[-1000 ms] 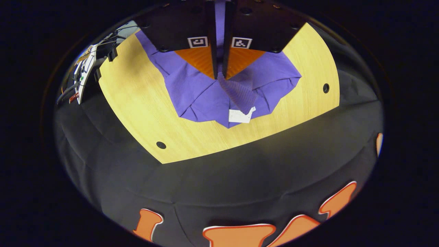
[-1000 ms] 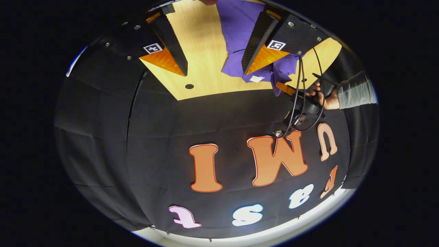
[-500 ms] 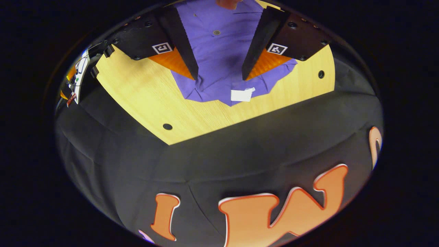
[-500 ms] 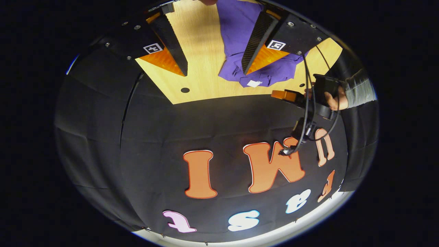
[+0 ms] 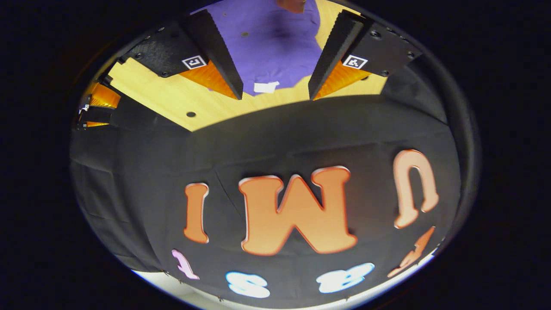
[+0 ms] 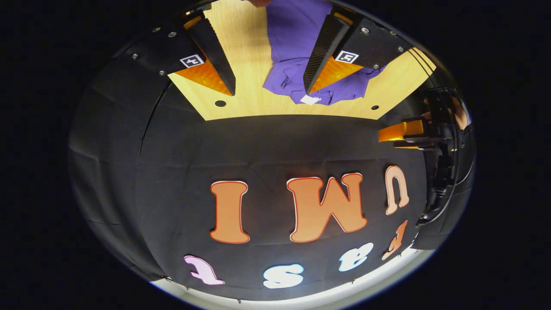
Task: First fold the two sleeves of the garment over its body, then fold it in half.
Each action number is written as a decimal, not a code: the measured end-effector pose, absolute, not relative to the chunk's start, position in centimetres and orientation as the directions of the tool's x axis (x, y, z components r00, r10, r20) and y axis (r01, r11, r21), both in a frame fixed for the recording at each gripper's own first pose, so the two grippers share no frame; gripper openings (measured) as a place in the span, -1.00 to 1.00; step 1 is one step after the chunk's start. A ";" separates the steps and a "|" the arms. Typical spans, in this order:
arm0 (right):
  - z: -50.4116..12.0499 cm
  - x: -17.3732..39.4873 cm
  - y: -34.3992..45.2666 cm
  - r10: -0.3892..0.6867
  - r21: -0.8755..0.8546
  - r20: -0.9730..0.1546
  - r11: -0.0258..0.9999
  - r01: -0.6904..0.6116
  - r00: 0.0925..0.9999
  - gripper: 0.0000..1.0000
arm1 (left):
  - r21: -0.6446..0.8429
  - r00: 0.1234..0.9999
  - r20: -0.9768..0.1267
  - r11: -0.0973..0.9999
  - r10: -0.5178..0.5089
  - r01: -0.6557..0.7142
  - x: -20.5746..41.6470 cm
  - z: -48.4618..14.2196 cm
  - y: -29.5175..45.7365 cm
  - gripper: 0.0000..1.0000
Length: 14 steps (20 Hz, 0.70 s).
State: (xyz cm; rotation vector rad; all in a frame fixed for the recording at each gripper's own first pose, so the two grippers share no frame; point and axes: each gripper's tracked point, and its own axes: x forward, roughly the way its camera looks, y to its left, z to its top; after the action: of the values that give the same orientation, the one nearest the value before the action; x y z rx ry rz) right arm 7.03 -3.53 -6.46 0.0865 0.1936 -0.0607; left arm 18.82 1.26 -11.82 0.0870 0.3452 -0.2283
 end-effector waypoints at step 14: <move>-13.6 5.4 -1.6 0.003 0.007 -0.366 1.000 -0.001 0.930 0.89 | 0.083 0.949 -0.312 0.994 -0.040 0.069 6.4 -13.5 9.8 0.96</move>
State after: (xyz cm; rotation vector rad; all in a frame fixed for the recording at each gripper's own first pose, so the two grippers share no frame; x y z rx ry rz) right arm 5.41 -1.57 -13.63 0.0064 0.3751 0.0022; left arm 6.36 9.79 -13.48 0.0930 0.3147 -0.0552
